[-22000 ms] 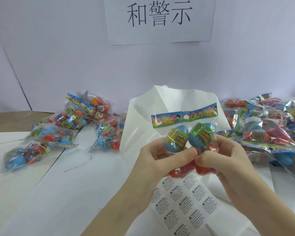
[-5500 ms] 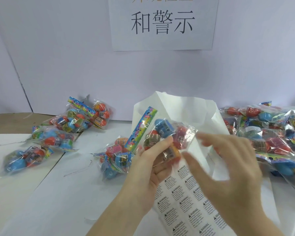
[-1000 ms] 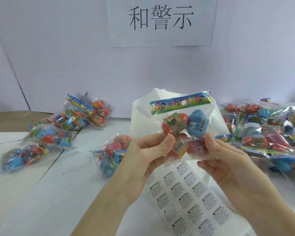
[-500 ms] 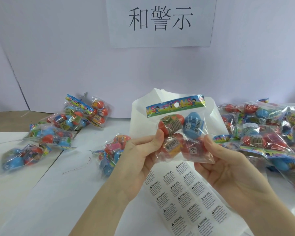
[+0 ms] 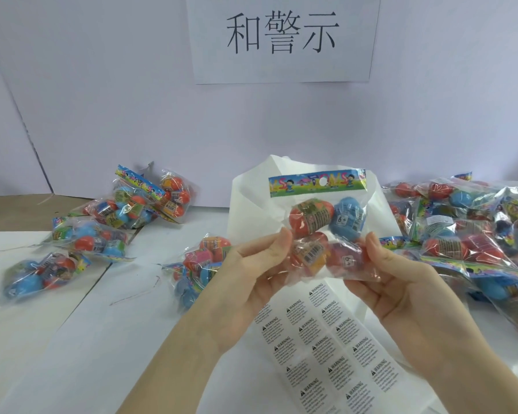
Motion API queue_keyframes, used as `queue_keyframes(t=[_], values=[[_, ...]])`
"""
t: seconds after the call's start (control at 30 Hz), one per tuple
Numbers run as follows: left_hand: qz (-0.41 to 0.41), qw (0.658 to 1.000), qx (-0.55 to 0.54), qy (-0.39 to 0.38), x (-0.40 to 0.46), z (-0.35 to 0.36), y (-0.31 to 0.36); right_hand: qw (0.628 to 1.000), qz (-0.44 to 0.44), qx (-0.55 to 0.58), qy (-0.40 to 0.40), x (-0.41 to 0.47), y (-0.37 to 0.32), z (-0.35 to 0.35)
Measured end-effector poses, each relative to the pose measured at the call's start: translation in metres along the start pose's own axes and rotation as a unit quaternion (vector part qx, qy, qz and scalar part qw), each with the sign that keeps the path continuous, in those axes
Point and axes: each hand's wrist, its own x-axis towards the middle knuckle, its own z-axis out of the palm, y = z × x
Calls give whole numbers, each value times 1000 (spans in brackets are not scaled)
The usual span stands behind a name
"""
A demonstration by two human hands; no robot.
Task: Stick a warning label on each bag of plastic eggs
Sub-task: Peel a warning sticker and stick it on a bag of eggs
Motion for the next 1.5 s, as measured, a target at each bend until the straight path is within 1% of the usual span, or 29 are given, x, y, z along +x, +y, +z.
queue_keyframes(t=[0.1,0.23,0.33,0.37,0.4,0.43,0.5,0.53,0.57,0.6,0.63,0.67,0.7,0.73,0.77,0.8,0.83,0.87,0.9,0.97,1.0,1.07,1.13,1.17,1.23,1.27,1.33,1.43,1.5], values=[[-20,999,-28,-1,0,-2,1,1000,4,27,12,0,-1,0],[-32,997,-65,-9,-1,-1,1,999,10,54,4,-1,-1,2],[-28,998,-58,20,-1,2,-1,999,-8,42,17,-2,-2,4],[-18,998,-34,44,0,4,-2,999,-21,30,22,-3,-2,5],[-1,997,16,79,1,6,-4,998,-45,5,31,-3,-1,5],[25,988,85,126,2,6,-7,996,-76,-23,45,-3,0,5],[106,947,198,229,4,8,-13,984,-148,-42,87,-4,1,6],[151,928,224,255,2,10,-15,977,-178,-38,109,-4,1,5],[184,917,236,264,-1,14,-16,969,-209,-39,127,-4,2,6],[201,916,237,253,-3,17,-17,958,-243,-53,142,-3,4,7],[196,925,236,223,-4,20,-18,943,-281,-80,157,-3,6,8],[174,940,238,173,-6,23,-20,923,-324,-125,168,-3,8,9],[144,953,240,112,-8,26,-20,892,-371,-190,174,-4,10,11],[118,965,229,52,-8,28,-21,853,-415,-268,170,-4,13,12],[98,974,204,9,-9,30,-22,806,-456,-346,150,-3,18,12],[85,982,167,-11,-10,31,-22,757,-491,-412,123,-2,23,11],[73,990,122,-11,-11,32,-21,726,-511,-451,89,-2,26,12],[62,995,80,2,-11,32,-19,723,-513,-460,51,-2,28,12],[53,998,41,20,-10,32,-17,748,-495,-442,14,-3,28,13],[43,997,-10,61,-7,27,-16,822,-439,-362,-35,-7,26,16],[46,996,-18,76,-6,25,-15,842,-426,-330,-26,-9,24,17],[55,994,-9,99,-4,21,-13,861,-415,-290,45,-10,21,15],[52,994,10,101,-3,19,-11,891,-357,-258,111,-8,14,12],[47,994,24,98,-3,18,-10,915,-304,-239,111,-7,11,10],[42,993,69,86,-3,15,-10,962,-192,-193,39,-4,9,10],[41,991,96,79,-4,15,-10,972,-156,-177,0,-4,7,11],[45,986,146,74,-6,15,-10,979,-132,-154,-35,-6,6,13],[38,981,181,54,-5,19,-6,983,-133,-127,-28,-6,4,11],[-4,989,142,44,-3,19,0,983,-132,-127,-23,-6,1,8]])
